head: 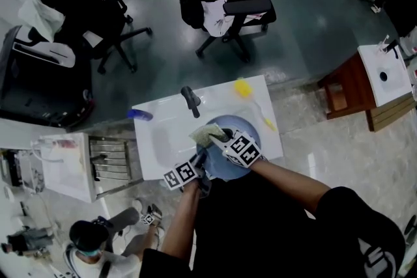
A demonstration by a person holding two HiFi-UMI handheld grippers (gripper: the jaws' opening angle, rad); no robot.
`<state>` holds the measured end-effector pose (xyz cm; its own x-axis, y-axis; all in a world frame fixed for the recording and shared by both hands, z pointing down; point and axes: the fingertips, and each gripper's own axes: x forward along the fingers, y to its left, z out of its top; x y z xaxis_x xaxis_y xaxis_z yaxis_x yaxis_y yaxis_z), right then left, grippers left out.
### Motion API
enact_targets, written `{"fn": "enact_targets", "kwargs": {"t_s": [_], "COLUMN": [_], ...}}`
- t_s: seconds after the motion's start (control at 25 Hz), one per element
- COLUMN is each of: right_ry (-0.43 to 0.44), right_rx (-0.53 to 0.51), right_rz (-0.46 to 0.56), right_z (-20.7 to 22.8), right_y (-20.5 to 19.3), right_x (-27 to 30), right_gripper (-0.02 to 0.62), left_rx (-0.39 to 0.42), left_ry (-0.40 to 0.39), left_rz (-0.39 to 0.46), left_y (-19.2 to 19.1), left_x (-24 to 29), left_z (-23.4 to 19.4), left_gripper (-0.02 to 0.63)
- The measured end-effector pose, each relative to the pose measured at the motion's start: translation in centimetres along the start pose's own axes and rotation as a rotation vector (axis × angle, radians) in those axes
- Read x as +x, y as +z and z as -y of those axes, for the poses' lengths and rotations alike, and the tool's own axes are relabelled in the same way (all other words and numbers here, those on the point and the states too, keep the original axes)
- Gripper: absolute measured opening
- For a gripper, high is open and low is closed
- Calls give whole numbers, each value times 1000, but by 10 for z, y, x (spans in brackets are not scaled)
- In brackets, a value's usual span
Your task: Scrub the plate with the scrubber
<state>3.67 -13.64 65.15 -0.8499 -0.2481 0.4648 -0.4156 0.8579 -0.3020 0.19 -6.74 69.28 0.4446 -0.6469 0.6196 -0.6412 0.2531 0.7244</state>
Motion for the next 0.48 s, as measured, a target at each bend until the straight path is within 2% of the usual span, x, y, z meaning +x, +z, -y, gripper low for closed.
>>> {"fn": "enact_targets", "kwargs": {"t_s": [0.2,0.48], "right_ry": [-47,-94], "right_rx": [-18,-104], "right_rz": [5,13], "right_z": [3,-7], "right_y": [1,5], "right_x": [-2,-7], "right_gripper": [66,66], "left_rx": [55,27], "left_ry": [-10,-28], "left_rz": [-8,20], "left_y": [-8,-13], "left_x": [-2,-11], "left_z": [20,27], "left_gripper": [26,28]}}
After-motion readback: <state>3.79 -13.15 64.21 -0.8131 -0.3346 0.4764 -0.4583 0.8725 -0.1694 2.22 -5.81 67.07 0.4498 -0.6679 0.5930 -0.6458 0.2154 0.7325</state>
